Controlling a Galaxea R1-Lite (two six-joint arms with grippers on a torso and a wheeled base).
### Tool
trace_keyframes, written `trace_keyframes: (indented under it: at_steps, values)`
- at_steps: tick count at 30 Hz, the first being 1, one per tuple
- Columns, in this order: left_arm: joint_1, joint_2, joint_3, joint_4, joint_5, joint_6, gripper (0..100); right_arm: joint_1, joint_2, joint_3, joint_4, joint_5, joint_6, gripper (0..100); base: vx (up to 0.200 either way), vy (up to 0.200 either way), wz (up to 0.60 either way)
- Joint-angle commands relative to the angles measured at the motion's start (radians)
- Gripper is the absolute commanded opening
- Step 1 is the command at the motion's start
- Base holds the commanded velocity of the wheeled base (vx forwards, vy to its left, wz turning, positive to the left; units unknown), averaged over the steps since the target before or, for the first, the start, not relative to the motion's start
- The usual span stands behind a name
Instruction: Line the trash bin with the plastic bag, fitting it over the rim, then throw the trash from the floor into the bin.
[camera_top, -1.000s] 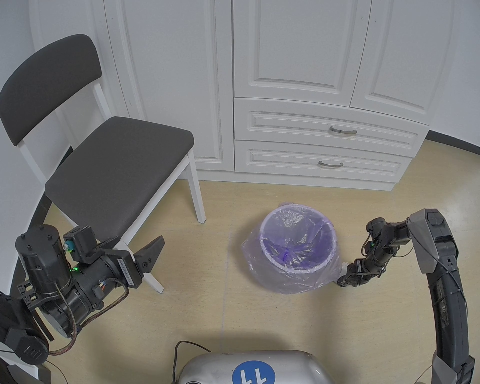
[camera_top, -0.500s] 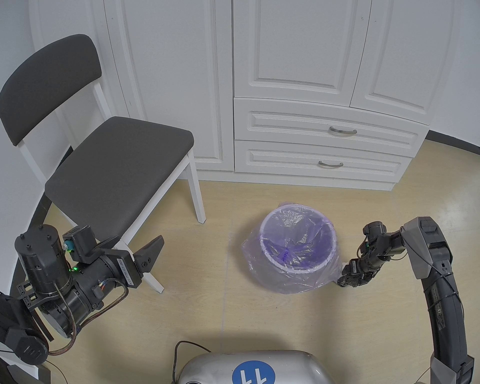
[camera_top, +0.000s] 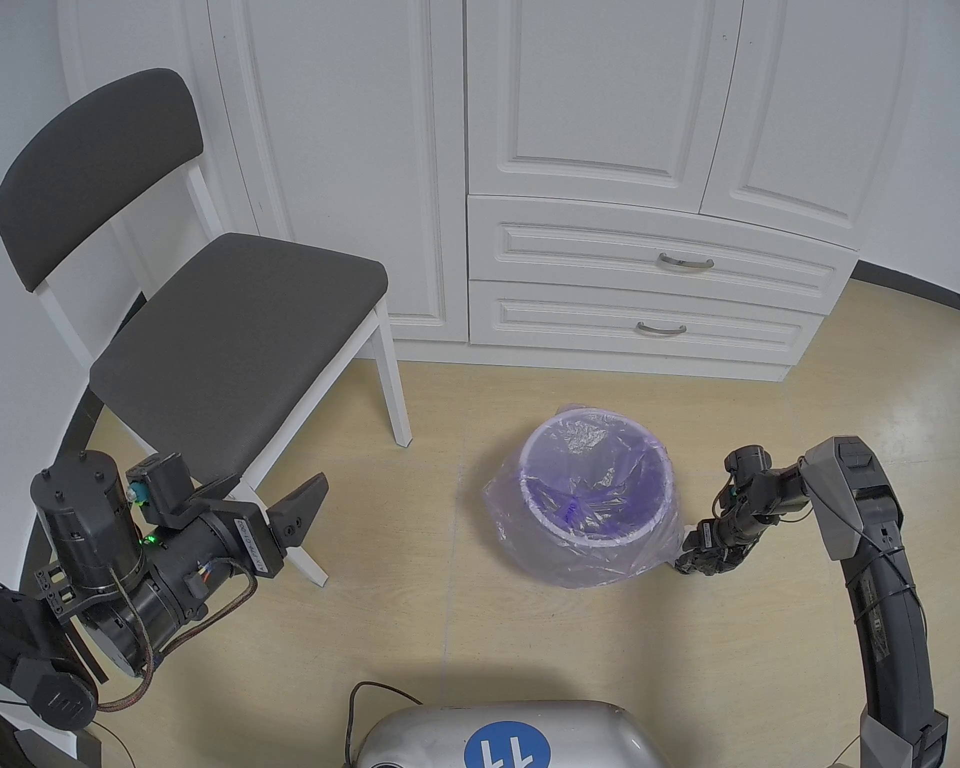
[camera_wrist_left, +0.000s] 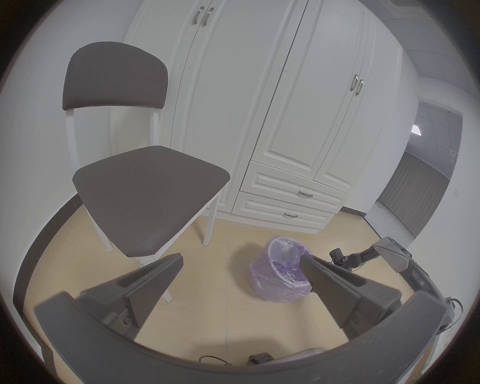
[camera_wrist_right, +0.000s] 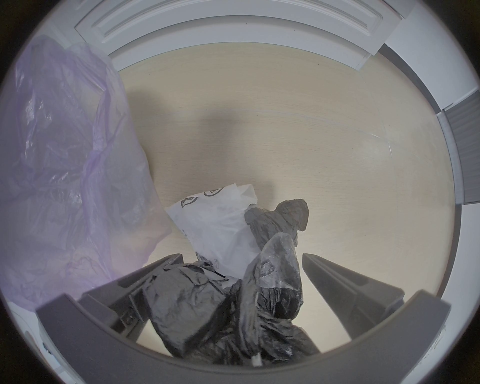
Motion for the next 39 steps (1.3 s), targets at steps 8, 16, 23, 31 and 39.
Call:
trace_keyframes:
  at_steps: [8, 16, 23, 31, 39]
  values:
    - [0.0, 0.008, 0.008, 0.0, 0.0, 0.001, 100, 0.0, 0.001, 0.0, -0.005, -0.012, -0.001, 100, 0.0, 0.0, 0.0]
    - [0.0, 0.008, 0.008, 0.0, 0.0, 0.001, 100, -0.003, -0.002, 0.0, -0.013, -0.013, 0.0, 0, 0.0, 0.0, 0.0]
    - [0.0, -0.004, 0.009, 0.0, 0.002, 0.008, 100, -0.04, -0.065, 0.049, -0.014, -0.049, 0.008, 0, 0.0, 0.0, 0.0]
    - [-0.005, -0.03, 0.008, 0.0, 0.0, 0.011, 100, -0.176, -0.461, 0.333, -0.016, -0.168, -0.156, 0, 0.0, 0.0, 0.0]
    - [-0.005, -0.073, 0.004, 0.0, 0.0, 0.016, 100, -0.158, -0.734, 0.656, -0.356, -0.382, -0.228, 0, 0.0, 0.0, 0.0]
